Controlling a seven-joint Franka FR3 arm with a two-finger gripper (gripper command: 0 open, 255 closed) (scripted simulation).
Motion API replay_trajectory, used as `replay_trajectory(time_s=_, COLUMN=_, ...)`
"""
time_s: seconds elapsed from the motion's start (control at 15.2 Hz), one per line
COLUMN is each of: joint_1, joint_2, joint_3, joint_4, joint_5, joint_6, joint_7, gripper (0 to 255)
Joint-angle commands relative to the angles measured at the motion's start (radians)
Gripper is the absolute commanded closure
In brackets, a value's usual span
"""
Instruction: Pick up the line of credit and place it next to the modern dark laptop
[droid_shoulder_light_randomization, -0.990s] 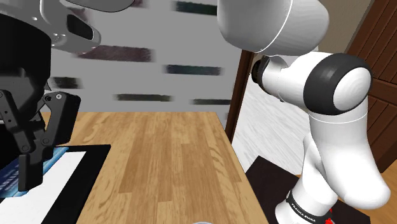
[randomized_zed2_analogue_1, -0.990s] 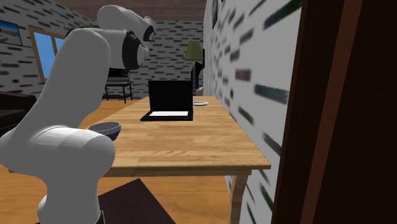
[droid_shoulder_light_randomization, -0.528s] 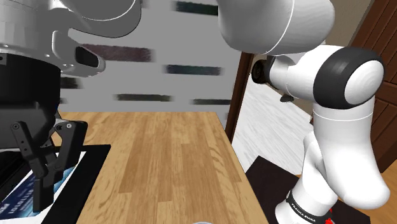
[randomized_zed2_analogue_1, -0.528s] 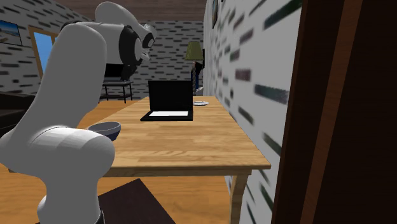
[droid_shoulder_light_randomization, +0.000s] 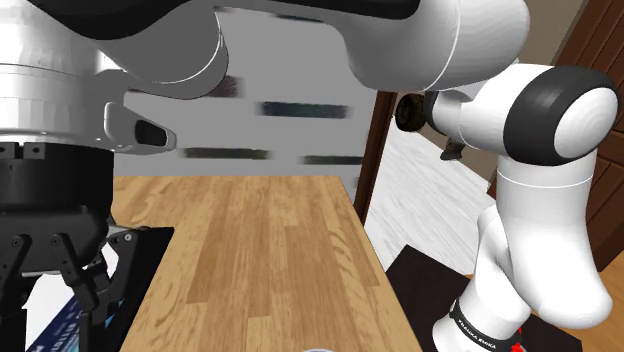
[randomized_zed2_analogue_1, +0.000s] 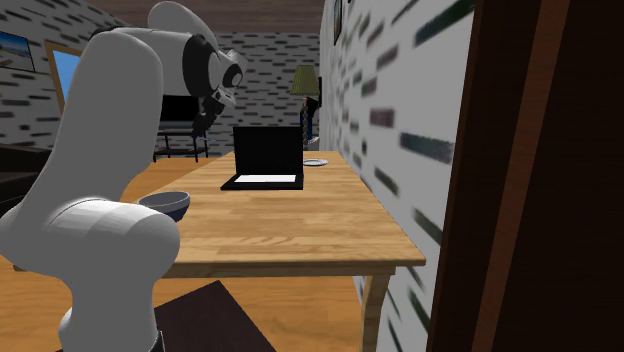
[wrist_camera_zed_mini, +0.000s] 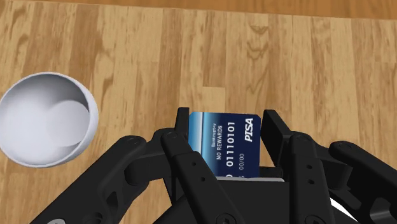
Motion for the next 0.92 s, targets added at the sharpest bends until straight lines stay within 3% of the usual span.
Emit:
replay_trajectory(time_s=0.0, joint_1=0.001, joint_2=0.002, joint_3=0.0, joint_4=-0.024, joint_5=0.001, joint_6=0.024, joint_7=-0.012, gripper=255)
replay_trajectory(time_s=0.86, joint_1=-0.001, joint_2=0.0, joint_3=-0.003, joint_4=-0.194, joint_5=0.016, joint_6=0.171, joint_7=-0.093, gripper=255)
